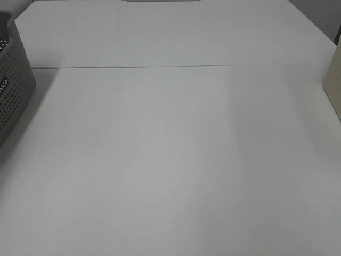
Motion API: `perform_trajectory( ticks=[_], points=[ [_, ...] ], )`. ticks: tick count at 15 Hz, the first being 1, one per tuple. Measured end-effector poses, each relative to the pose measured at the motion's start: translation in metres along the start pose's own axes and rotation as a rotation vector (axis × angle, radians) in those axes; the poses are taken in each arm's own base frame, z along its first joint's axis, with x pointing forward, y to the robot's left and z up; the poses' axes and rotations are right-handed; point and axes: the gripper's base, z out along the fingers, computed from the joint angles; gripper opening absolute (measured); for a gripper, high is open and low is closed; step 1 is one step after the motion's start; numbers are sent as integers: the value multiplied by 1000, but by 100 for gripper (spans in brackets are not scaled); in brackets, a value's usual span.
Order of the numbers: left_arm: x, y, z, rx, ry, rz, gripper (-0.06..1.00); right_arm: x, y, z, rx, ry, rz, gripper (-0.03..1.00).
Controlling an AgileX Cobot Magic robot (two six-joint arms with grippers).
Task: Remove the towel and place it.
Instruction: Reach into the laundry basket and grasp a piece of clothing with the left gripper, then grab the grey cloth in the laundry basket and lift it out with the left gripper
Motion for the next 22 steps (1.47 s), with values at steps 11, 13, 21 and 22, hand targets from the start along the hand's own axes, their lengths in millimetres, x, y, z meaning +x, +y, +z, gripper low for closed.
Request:
perform_trajectory(
  ticks=[11, 13, 21, 22],
  points=[
    [-1, 0, 0, 3, -9, -118, 49, 0, 0, 0, 0, 0, 0, 76],
    [-1, 0, 0, 3, -9, -158, 49, 0, 0, 0, 0, 0, 0, 76],
    [3, 1, 0, -15, 29, -37, 13, 0, 0, 0, 0, 0, 0, 76],
    [3, 1, 0, -14, 30, -29, 8, 0, 0, 0, 0, 0, 0, 76]
  ],
)
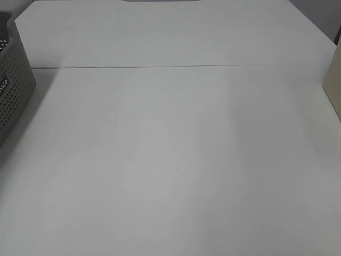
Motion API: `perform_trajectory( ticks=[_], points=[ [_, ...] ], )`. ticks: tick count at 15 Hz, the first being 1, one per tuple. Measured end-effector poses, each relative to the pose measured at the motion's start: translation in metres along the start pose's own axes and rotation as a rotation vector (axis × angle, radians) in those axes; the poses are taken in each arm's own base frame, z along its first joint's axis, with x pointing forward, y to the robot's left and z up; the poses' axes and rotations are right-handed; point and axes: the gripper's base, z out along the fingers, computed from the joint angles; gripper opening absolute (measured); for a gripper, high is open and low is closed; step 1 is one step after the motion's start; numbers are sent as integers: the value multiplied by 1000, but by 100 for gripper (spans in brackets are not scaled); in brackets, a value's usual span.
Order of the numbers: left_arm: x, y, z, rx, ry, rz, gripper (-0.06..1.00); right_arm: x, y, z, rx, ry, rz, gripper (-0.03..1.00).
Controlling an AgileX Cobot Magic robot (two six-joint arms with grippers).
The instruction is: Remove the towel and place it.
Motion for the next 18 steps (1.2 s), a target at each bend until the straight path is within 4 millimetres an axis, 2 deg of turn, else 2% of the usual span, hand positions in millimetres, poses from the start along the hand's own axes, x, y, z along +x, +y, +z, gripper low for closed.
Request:
perform_trajectory(
  ticks=[1, 5, 7, 8, 9, 10, 12, 14, 15, 17, 18],
  points=[
    [0, 0, 0, 0, 0, 9, 1, 0, 0, 0, 0, 0, 0, 76],
    [0, 0, 0, -1, 0, -69, 0, 0, 0, 0, 0, 0, 0, 76],
    [1, 0, -8, -15, -7, -133, 0, 0, 0, 0, 0, 0, 0, 76],
    [2, 0, -24, -38, -31, -185, 0, 0, 0, 0, 0, 0, 0, 76],
    [5, -1, -46, -72, -65, -254, 0, 0, 0, 0, 0, 0, 0, 76],
    [10, -7, -93, -136, -146, -370, 0, 0, 0, 0, 0, 0, 0, 76],
    [15, -20, -146, -215, -228, -428, 0, 0, 0, 0, 0, 0, 0, 76],
    [18, -44, -204, -298, -333, -449, 0, 0, 0, 0, -1, 0, 0, 76],
    [19, -50, -217, -312, -363, -454, 0, 0, 0, 0, -1, 0, 0, 76],
    [21, -88, -276, -358, -530, -449, 0, 0, 0, 0, -1, 0, 0, 76],
    [18, -108, -299, -370, -601, -421, 0, 0, 0, 0, -1, 0, 0, 76]
  ],
)
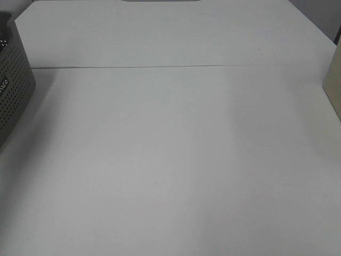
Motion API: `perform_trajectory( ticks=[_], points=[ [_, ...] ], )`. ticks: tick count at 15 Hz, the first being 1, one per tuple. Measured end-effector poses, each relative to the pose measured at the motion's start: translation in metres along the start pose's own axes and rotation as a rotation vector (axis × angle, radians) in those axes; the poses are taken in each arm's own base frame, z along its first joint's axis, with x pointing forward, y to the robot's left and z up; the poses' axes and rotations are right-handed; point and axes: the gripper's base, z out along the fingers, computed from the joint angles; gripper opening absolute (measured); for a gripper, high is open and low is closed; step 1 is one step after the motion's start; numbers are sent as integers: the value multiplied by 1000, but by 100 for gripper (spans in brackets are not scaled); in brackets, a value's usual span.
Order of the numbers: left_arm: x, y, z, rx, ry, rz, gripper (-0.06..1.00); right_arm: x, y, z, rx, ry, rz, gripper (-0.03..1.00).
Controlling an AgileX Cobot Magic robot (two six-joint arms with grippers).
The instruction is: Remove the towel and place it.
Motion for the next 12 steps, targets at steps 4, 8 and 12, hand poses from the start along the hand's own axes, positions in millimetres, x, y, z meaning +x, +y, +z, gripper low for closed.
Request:
perform_trajectory(
  ticks=[4, 8, 12],
  points=[
    [-25, -54, -78, 46, -218, 109, 0, 0, 0, 0, 0, 0, 0, 76],
    [-47, -119, -105, 226, -343, 204, 0, 0, 0, 0, -2, 0, -1, 76],
    [-62, -162, -122, 331, -467, 310, 0, -31, 12, 9, -145, -53, -106, 75]
  ],
)
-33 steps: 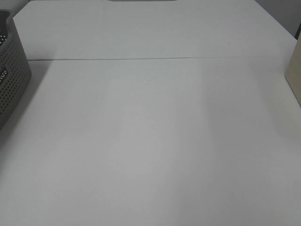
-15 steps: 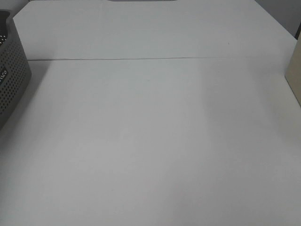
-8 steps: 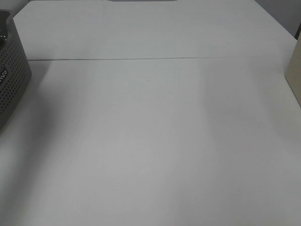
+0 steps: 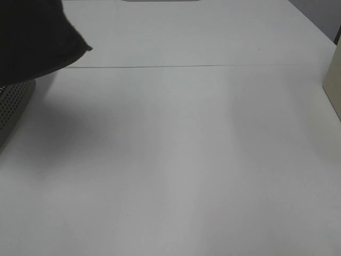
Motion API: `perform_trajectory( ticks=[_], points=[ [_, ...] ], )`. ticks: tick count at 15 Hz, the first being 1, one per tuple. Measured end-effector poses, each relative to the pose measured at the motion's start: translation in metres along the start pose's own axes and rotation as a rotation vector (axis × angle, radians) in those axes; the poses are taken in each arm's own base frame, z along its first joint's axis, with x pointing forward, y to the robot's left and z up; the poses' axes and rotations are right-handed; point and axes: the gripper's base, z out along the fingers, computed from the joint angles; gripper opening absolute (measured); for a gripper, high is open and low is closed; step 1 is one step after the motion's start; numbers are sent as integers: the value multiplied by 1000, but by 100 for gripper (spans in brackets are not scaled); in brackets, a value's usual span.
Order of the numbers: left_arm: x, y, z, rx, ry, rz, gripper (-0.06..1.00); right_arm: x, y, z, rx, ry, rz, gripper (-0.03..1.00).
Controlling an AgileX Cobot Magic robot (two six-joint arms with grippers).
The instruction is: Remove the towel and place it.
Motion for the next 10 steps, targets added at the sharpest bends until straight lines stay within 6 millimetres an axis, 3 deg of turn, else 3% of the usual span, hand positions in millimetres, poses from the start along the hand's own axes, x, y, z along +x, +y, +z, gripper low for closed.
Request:
perform_trajectory(
  ticks=[1, 5, 10],
  points=[
    [-15, -15, 3, 24, -91, 70, 0, -31, 7, 25, -177, -33, -75, 75],
    [-40, -53, 13, 111, -212, 276, 0, -74, 13, 77, -467, -65, -188, 75],
    [-44, -66, 33, 159, -209, 324, 0, -118, 9, 145, -733, -74, -273, 75]
  ],
)
